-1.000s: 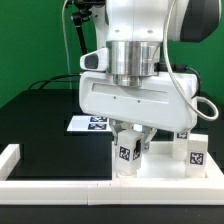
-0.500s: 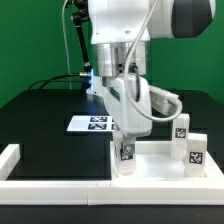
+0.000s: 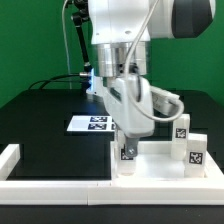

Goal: Assemble square table

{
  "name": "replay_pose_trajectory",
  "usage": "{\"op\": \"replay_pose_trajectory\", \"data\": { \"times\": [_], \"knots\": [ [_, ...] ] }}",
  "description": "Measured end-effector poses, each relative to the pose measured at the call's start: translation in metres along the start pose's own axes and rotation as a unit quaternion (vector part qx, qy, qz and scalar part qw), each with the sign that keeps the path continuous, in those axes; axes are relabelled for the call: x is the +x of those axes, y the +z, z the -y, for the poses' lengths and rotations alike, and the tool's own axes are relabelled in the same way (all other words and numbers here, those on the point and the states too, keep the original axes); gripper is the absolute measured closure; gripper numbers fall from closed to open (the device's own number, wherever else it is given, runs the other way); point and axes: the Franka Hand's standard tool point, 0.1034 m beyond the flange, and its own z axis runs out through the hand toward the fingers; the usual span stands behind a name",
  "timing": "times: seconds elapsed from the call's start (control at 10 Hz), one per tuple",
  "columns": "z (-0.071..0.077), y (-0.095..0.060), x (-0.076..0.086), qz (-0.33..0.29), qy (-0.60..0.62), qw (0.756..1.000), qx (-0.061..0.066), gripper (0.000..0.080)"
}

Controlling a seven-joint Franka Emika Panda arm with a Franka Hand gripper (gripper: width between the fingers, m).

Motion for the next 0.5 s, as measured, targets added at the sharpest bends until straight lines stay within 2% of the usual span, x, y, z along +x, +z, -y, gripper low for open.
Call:
{"op": "replay_pose_trajectory", "data": {
  "times": [0.1, 0.5],
  "knots": [
    [0.0005, 0.0003, -0.0019, -0.001, -0.078, 0.997, -0.002, 0.0186],
    [-0.0001, 0.0002, 0.0002, -0.004, -0.220, 0.975, -0.005, 0.0151]
  ]
}}
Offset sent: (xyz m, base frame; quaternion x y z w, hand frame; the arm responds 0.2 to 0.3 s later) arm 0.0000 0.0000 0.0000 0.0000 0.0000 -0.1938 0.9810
